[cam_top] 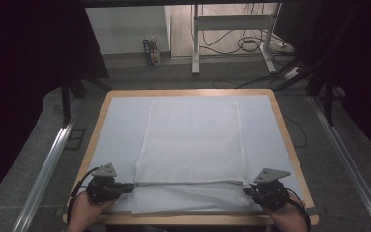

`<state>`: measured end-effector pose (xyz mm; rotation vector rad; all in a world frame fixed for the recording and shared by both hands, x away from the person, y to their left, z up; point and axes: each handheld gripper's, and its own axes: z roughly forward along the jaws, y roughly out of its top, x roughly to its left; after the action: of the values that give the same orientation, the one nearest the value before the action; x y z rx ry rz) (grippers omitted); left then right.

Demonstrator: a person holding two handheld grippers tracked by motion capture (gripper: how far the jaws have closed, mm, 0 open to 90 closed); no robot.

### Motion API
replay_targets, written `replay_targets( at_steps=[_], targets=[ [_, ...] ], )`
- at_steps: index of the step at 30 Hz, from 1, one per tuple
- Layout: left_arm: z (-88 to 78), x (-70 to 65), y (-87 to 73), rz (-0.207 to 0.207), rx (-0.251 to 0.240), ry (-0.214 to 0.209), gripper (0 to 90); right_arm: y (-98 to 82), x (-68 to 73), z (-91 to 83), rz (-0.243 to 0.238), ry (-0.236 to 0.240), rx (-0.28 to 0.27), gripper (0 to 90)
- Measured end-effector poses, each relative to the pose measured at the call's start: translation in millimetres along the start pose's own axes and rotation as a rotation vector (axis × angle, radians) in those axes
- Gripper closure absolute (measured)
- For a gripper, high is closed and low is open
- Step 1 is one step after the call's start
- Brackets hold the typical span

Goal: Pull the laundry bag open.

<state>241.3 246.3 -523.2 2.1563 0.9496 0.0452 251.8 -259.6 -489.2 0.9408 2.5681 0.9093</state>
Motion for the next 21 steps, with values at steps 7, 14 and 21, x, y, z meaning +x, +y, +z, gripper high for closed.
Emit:
replay_targets(
  at_steps=[7, 14, 21],
  targets=[
    [3.3, -2.7, 0.5, 0.021, 0.021, 0.005, 85.2, -0.8, 3.6, 0.7, -0.002, 0.020, 0.020, 62.9],
    [9.0, -5.6, 1.3, 0.036, 0.048, 0.012, 82.3, -1.7, 3.9, -3.4, 0.003, 0.040, 0.008, 51.3],
    [12.2, -8.8, 2.6, 0.050, 0.047, 0.034, 71.8, -5.6, 2.9, -4.4, 0.029, 0.044, 0.023, 40.7]
  ],
)
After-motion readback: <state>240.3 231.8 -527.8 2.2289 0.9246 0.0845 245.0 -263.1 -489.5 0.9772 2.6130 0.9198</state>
